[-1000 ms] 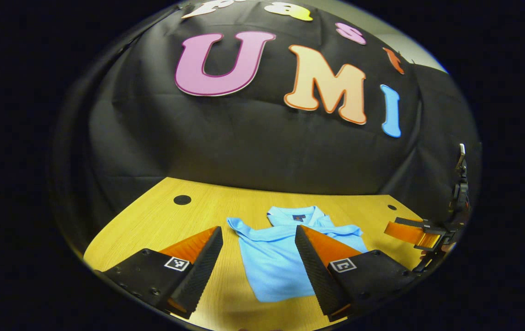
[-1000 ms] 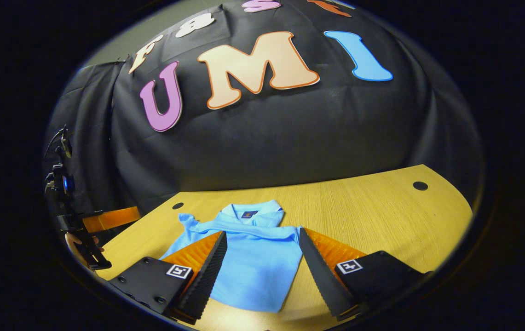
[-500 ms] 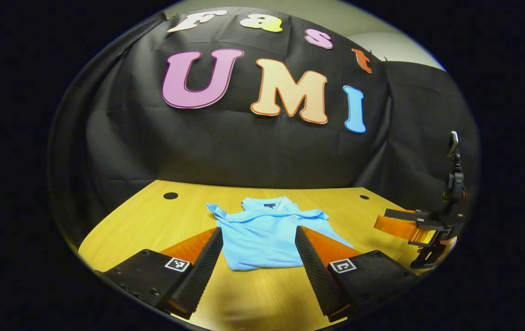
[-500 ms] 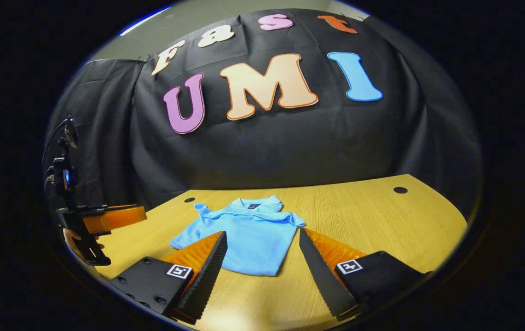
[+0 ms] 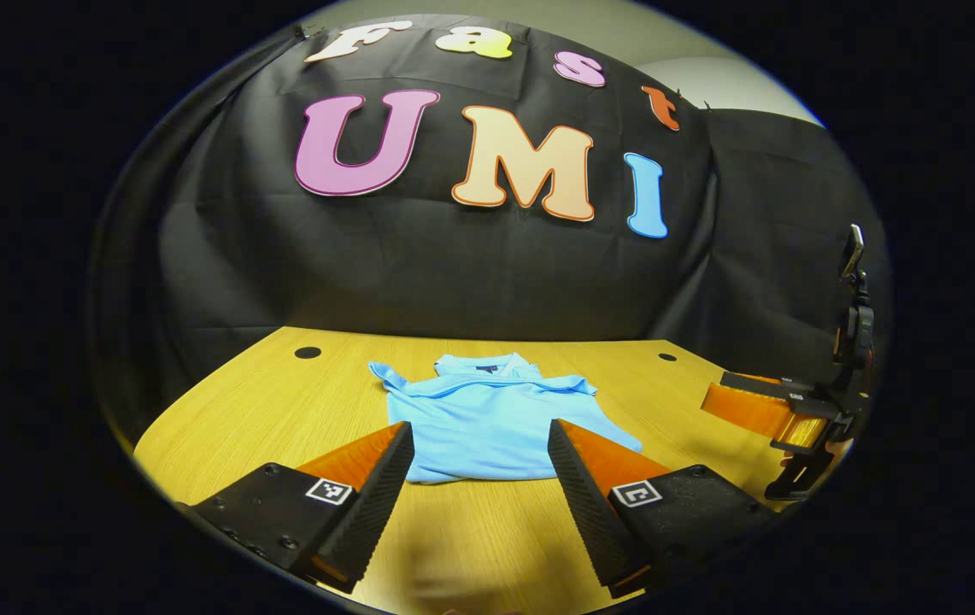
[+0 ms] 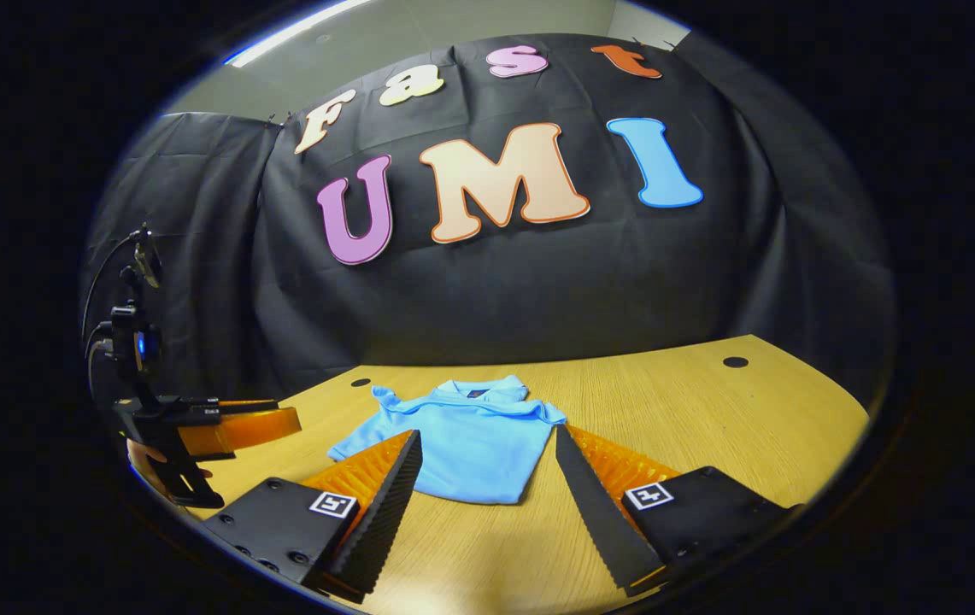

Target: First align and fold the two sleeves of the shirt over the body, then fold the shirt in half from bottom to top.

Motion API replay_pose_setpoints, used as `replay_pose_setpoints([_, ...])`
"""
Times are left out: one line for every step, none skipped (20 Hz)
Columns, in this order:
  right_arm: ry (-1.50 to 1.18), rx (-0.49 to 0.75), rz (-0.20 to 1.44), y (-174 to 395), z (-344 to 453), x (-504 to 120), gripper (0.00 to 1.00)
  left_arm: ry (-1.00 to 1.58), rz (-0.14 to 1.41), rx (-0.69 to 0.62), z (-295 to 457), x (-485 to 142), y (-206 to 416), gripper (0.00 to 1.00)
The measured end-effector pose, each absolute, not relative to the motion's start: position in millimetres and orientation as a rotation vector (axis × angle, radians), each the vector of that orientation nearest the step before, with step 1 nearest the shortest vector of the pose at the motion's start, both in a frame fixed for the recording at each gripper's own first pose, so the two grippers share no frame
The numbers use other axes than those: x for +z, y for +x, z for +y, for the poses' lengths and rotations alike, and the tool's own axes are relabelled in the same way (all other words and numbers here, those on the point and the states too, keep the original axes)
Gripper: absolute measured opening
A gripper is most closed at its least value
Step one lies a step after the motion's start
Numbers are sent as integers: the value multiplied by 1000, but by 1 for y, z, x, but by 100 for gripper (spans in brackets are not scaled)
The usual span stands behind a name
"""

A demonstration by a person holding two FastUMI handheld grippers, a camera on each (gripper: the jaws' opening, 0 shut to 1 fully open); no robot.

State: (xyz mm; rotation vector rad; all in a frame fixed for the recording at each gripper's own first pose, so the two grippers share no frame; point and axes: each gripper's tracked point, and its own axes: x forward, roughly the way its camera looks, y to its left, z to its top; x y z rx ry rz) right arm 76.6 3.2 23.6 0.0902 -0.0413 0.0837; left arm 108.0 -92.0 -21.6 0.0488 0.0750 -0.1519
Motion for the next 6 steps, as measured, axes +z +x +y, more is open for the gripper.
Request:
replay_pose_setpoints([87, 88, -48, 74, 3, 26, 98, 51, 66, -153, -95, -19, 108, 94])
replay_pose_setpoints([77, 86, -52, 71, 2, 27, 98, 52, 59, -153, -98, -19, 108, 94])
replay_pose_setpoints([62, 86, -55, 69, 1, 27, 98, 52, 51, -155, -102, -16, 109, 94])
replay_pose_setpoints([48, 87, -56, 68, 0, 26, 98, 52, 44, -158, -106, -15, 109, 94])
replay_pose_setpoints([38, 90, -56, 67, 0, 25, 98, 52, 41, -159, -110, -13, 108, 94])
replay_pose_setpoints([33, 98, -60, 65, 1, 25, 98, 55, 33, -161, -114, -11, 107, 94])
